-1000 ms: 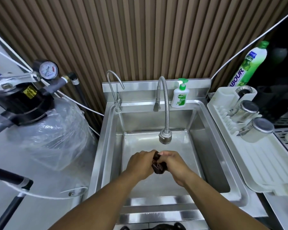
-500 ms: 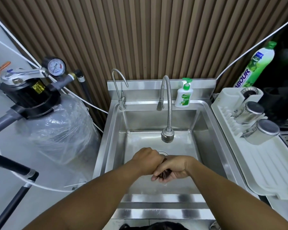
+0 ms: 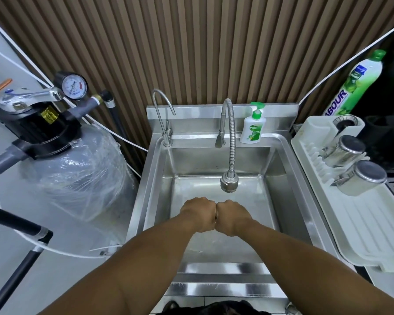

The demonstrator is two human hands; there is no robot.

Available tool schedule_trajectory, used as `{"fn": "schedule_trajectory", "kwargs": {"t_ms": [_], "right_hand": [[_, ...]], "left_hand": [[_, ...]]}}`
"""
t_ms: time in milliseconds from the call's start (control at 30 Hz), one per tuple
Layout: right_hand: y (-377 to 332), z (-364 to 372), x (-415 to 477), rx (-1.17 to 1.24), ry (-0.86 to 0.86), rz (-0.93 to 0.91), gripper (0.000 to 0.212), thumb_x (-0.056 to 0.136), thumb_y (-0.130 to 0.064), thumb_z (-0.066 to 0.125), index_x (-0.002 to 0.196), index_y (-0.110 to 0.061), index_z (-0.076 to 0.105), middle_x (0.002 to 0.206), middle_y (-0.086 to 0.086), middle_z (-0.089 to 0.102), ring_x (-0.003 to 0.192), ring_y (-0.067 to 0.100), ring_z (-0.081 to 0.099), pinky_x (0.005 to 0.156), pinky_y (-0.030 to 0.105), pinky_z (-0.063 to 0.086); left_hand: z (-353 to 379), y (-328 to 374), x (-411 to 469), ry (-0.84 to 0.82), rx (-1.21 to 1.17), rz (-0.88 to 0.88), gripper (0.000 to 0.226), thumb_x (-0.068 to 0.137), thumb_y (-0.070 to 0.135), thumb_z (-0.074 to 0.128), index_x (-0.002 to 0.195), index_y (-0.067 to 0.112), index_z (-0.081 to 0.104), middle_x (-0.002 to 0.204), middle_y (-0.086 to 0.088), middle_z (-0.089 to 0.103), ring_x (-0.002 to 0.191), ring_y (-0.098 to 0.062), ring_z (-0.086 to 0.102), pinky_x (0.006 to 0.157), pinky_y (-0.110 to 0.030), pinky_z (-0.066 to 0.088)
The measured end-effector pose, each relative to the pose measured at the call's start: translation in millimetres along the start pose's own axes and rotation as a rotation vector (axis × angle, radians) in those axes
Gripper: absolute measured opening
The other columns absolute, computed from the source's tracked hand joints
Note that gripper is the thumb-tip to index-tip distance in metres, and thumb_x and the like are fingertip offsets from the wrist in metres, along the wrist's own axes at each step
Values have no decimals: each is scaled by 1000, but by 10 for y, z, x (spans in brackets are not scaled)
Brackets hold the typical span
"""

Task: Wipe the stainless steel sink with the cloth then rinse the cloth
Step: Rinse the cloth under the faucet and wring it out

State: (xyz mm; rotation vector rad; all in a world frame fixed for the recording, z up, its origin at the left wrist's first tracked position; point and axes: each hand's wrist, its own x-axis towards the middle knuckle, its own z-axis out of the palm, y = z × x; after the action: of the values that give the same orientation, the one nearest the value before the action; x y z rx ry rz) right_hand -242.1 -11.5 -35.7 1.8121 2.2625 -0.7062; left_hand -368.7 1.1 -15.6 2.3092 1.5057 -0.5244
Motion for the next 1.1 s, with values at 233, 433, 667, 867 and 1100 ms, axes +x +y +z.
{"fn": "schedule_trajectory", "kwargs": {"t_ms": [233, 433, 667, 867, 1100], "right_hand": [[107, 77, 18, -300, 180, -115, 21, 92, -18, 51, 109, -12, 62, 105, 9, 72, 92, 33, 67, 70, 31, 37], [200, 73, -13, 165, 28, -92, 34, 84, -26, 72, 107, -13, 51, 103, 9, 67, 88, 27, 60, 67, 35, 42], [491, -113, -191, 1378, -503, 164, 75, 84, -76, 54, 118, -10, 65, 105, 15, 70, 94, 28, 66, 79, 41, 52], [437, -65, -111, 1453, -893, 121, 106, 58, -76, 81, 128, 1, 59, 109, 21, 74, 80, 22, 75, 76, 29, 62], [242, -129, -28, 838, -751, 83, 40, 68, -18, 87, 91, -10, 56, 60, 1, 49, 47, 10, 34, 46, 22, 24]], "left_hand": [[23, 76, 86, -52, -228, -61, 7, 82, 17, 57, 79, 17, 50, 73, 0, 51, 78, -27, 58, 69, -33, 51], [149, 9, 59, 89, -166, -36, 7, 81, 17, 63, 79, 16, 57, 81, -3, 57, 79, -27, 59, 65, -32, 45], [76, -7, -31, 243, -156, 73, 19, 86, 12, 58, 102, 15, 68, 97, -13, 69, 90, -34, 65, 69, -35, 49], [-64, 166, -95, 193, 158, 207, 24, 94, 27, 51, 110, 17, 65, 108, -7, 71, 99, -33, 65, 74, -33, 41], [-52, 153, -124, 101, 283, 235, 32, 93, 46, 57, 98, 15, 67, 99, -9, 73, 89, -33, 68, 71, -34, 44]]}}
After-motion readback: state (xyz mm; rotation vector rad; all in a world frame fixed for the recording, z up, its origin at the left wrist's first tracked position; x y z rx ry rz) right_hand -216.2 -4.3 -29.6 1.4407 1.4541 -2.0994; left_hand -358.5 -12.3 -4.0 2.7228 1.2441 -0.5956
